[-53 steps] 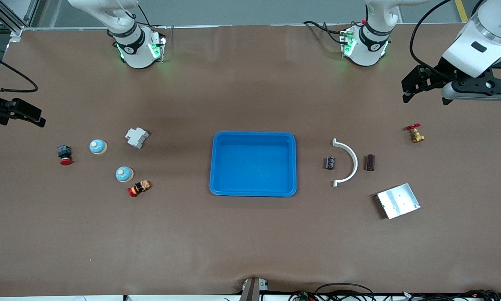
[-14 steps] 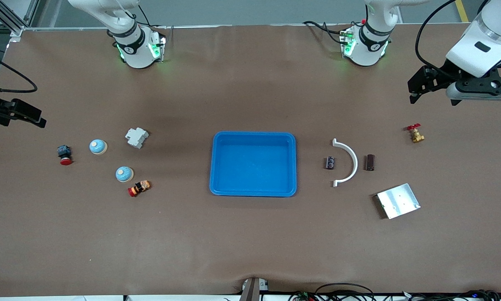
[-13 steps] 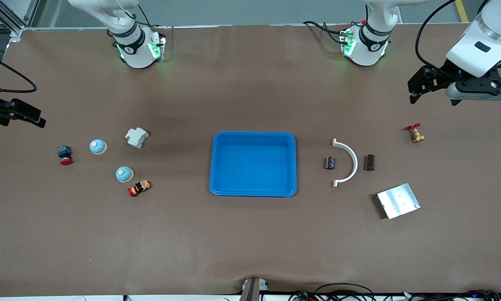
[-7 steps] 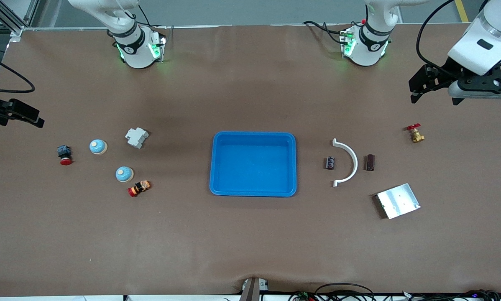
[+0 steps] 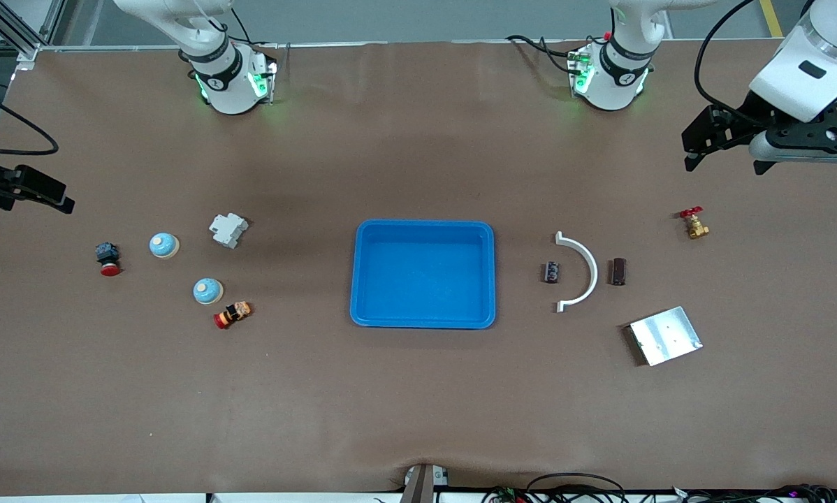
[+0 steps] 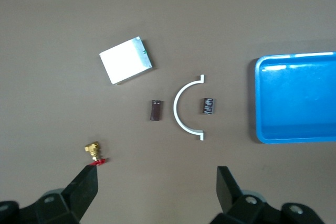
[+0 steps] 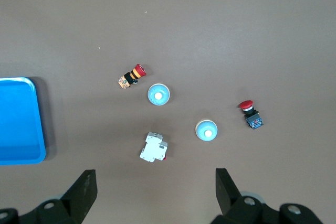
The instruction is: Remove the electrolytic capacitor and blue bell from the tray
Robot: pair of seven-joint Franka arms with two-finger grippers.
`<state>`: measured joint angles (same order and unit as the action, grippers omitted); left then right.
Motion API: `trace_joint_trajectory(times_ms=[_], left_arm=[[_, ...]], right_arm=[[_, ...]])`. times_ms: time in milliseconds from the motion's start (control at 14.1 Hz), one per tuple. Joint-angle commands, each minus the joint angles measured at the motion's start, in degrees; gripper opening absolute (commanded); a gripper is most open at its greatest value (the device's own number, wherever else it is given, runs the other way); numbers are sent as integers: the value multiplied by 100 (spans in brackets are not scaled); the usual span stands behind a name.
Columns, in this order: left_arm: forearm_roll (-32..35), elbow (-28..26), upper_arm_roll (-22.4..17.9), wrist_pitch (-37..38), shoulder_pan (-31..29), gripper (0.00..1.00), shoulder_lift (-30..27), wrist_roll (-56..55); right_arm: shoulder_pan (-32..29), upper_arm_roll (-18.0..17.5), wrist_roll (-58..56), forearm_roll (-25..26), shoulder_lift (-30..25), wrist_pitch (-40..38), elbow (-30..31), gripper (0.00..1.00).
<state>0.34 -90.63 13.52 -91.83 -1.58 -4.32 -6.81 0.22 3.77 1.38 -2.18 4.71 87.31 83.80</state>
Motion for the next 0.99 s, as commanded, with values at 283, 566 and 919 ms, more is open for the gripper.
trace_joint_trajectory(times_ms=[283, 566, 919], left_arm=[[-104, 80, 19, 130, -9, 100, 1, -48], [-104, 72, 28, 130, -9, 100, 1, -22], [-78, 80, 28, 121, -18, 100, 10, 4]], right_arm=[[-128, -69, -85, -107, 21, -39, -57, 100], [-128, -60, -85, -107, 21, -48, -57, 100], [-128, -69, -85, -107, 21, -22, -57, 100]])
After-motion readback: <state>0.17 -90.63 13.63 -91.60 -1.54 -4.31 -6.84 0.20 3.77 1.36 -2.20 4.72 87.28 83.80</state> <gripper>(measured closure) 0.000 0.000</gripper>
